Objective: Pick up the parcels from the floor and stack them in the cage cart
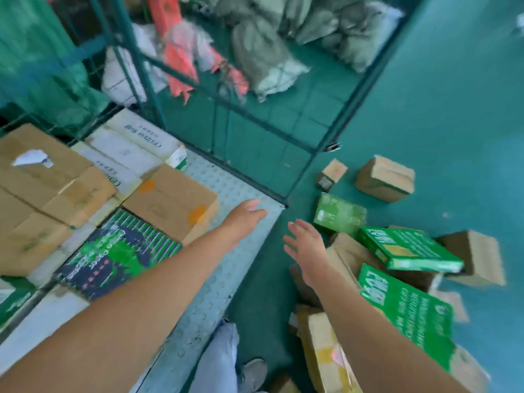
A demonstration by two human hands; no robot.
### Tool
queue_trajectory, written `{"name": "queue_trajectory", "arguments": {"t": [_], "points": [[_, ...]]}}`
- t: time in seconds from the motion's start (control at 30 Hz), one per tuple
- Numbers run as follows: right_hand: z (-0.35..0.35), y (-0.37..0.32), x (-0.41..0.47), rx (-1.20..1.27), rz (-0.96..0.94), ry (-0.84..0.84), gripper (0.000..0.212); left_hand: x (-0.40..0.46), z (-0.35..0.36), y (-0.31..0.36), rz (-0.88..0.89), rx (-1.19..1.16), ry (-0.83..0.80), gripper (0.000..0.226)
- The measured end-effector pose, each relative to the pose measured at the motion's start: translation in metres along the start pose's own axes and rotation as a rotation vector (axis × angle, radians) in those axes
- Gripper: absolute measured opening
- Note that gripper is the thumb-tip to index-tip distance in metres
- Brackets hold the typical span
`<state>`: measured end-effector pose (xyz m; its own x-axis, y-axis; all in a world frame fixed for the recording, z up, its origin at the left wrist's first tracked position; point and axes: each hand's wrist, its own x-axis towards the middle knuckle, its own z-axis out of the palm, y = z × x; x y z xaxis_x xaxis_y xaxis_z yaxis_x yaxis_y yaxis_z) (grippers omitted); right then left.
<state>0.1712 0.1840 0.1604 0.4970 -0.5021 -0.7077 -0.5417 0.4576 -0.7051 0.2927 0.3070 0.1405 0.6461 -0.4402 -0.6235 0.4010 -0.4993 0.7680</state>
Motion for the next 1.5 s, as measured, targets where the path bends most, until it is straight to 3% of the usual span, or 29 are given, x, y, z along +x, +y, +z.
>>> {"name": "queue_trajectory", "arguments": {"t": [0.3, 0.47, 0.6, 1.5], "points": [[-0.158, -0.044, -0.135, 0.227, -0.174, 0.19, 0.028, -0.131, 0.124, 0.1, 0.114, 0.004, -0.191, 0.052], [-0.214, -0.046, -0.179, 0.365, -0.208, 0.288, 0.015, -0.171, 0.173, 0.132, 0.142, 0.007, -0.281, 0.048], [-0.242, -0.048, -0.19, 0.452, -0.21, 0.315, 0.018, -0.18, 0.205, 0.147, 0.152, 0.026, -0.335, 0.044], [-0.253, -0.24, 0.027, 0.471, -0.157, 0.444, 0.014, 0.075, 0.227, 0.335, 0.15, 0.205, -0.42, 0.046]]}}
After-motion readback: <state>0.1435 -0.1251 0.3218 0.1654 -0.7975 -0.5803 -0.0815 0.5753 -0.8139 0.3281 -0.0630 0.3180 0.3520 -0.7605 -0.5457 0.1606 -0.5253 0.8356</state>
